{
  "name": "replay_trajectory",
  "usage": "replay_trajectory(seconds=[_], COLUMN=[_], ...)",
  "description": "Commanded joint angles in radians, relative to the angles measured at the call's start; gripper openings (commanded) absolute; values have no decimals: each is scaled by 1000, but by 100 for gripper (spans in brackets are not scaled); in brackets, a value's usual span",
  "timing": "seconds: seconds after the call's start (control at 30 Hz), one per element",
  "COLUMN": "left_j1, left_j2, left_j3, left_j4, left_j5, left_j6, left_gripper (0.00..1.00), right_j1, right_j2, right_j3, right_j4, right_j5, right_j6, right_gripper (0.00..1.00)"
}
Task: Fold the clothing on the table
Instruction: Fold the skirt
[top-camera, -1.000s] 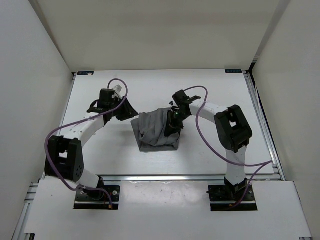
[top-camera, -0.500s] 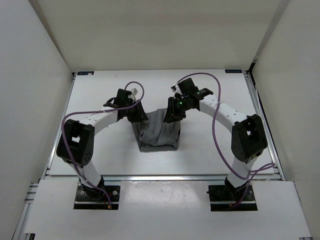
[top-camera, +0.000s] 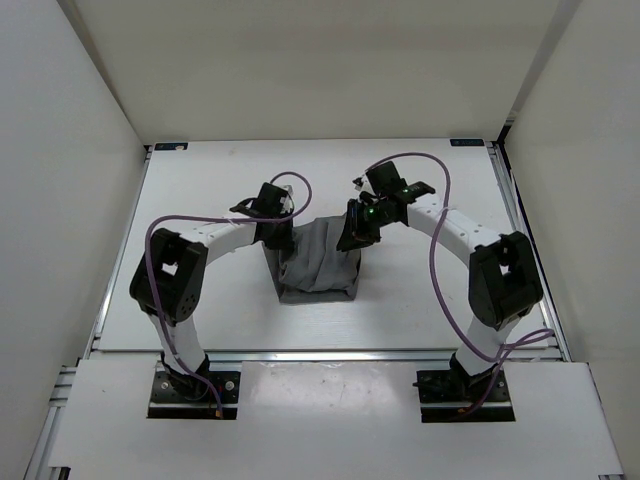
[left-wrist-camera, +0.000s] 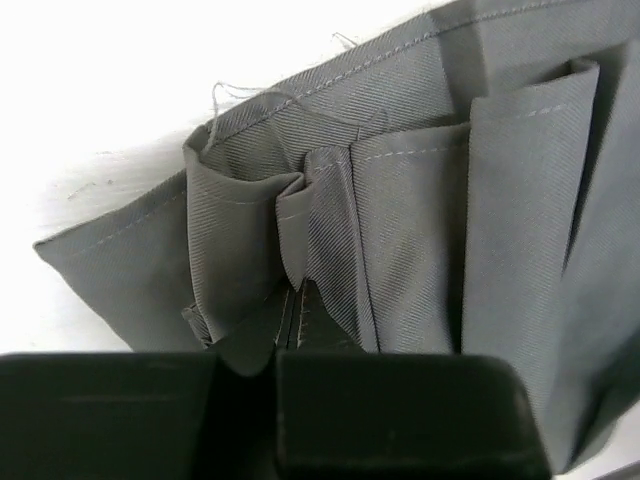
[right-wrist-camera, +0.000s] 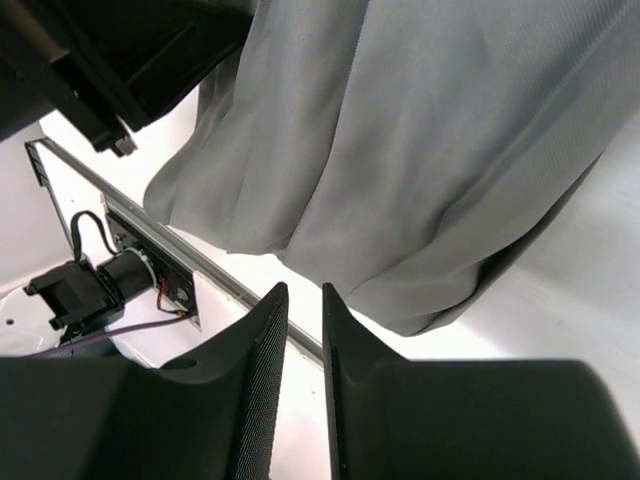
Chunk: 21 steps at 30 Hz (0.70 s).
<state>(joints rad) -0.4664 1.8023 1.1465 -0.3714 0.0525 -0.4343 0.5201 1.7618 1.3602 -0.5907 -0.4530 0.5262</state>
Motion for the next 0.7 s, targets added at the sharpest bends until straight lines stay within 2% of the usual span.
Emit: replay_trajectory(seconds=[0.0,0.1,0.2,0.33,0.53,0.67], left_j1=[20,49,69,138,156,129], left_j2=[-34,-70,-127,-230,-356,-408], left_j3=[24,73,105,21,-200,-289], left_j4=[12,32,9,57,77,52], left_j5=[35,156,191,276,204,98], left_j6=[-29,-58,-46,-98,-89,-60], left_gripper=[0,0,0,0,0,0], right_j1=[-3,-5,9,35,50,67], right_j2=[-58,-27,11,44,79,90], right_j3=[-12,0,-1,5,23,45], right_j4=[28,0,-14,-9,-21,-34], right_j5=[-16,-36,-41,-47,-36,-27], right_j6=[6,1,-5,5,-6,-11], right_gripper=[25,25,25,25,26,26])
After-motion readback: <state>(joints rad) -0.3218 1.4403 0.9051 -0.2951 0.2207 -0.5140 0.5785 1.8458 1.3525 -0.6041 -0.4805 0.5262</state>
